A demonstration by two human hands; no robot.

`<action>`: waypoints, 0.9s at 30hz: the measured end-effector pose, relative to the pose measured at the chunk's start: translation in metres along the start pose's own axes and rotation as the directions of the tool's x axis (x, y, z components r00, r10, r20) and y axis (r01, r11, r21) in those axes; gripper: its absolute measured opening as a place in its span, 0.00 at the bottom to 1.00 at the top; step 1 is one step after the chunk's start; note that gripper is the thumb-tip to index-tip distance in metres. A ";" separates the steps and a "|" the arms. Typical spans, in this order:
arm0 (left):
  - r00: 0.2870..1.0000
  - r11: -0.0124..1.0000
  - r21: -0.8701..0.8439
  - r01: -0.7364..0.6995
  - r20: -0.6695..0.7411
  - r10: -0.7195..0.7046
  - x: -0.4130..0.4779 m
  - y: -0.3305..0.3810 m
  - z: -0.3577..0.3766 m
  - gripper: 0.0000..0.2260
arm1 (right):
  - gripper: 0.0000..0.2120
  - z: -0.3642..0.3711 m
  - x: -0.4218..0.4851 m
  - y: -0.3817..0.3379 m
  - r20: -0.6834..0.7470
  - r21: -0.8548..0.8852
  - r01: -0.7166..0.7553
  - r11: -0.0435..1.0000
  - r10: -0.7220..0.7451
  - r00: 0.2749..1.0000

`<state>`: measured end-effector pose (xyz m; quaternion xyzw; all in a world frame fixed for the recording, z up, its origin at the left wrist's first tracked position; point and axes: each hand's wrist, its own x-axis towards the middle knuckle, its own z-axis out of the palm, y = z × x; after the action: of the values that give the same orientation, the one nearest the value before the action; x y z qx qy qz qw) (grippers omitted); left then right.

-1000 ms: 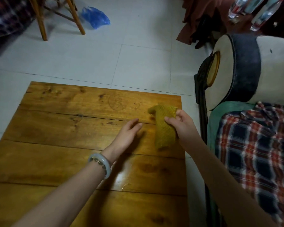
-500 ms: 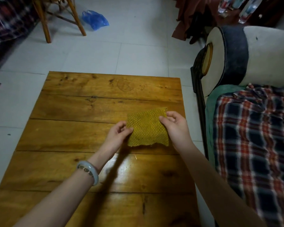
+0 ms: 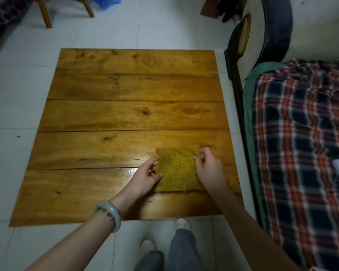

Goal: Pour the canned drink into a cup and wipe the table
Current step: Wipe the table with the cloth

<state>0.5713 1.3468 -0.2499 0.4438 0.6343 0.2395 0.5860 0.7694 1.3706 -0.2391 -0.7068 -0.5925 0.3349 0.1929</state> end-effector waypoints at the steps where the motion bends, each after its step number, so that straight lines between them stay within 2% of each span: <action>1: 1.000 1.000 0.004 0.014 -0.001 -0.014 -0.003 -0.006 0.005 0.22 | 0.08 0.004 -0.004 0.007 0.000 -0.003 -0.001 1.000 0.001 1.000; 10: 0.998 0.996 0.065 0.054 0.008 -0.055 0.014 -0.022 0.048 0.25 | 0.12 0.007 0.015 0.054 -0.005 -0.040 0.064 0.997 -0.064 0.998; 14: 0.994 0.990 0.105 0.096 -0.067 -0.090 0.024 -0.018 0.060 0.21 | 0.13 0.007 0.028 0.071 0.003 -0.040 0.097 0.994 -0.097 0.995; 16: 0.990 0.984 0.170 0.061 -0.137 -0.037 0.027 -0.016 0.058 0.18 | 0.18 0.008 0.030 0.074 -0.045 -0.137 0.152 0.979 -0.159 0.986; 18: 0.972 0.924 0.383 0.003 -0.218 0.087 0.027 -0.016 0.051 0.17 | 0.23 0.014 0.025 0.075 -0.053 -0.299 0.251 0.921 -0.279 0.959; 21: 0.935 0.763 0.644 -0.051 -0.239 0.263 0.030 -0.014 0.035 0.21 | 0.28 0.034 0.009 0.070 0.180 -0.425 0.406 0.809 -0.364 0.914; 24: 0.959 0.609 0.793 -0.028 -0.149 0.239 0.039 -0.021 0.016 0.27 | 0.32 0.051 0.008 0.079 0.405 -0.468 0.548 0.694 -0.383 0.830; 27: 0.975 0.497 0.868 -0.011 -0.102 0.199 0.048 -0.034 0.002 0.31 | 0.33 0.056 0.019 0.091 0.499 -0.482 0.614 0.626 -0.380 0.779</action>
<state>0.5669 1.3698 -0.3038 0.6895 0.6930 -0.0321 0.2082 0.7963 1.3620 -0.3438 -0.4623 -0.8667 0.1723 -0.0730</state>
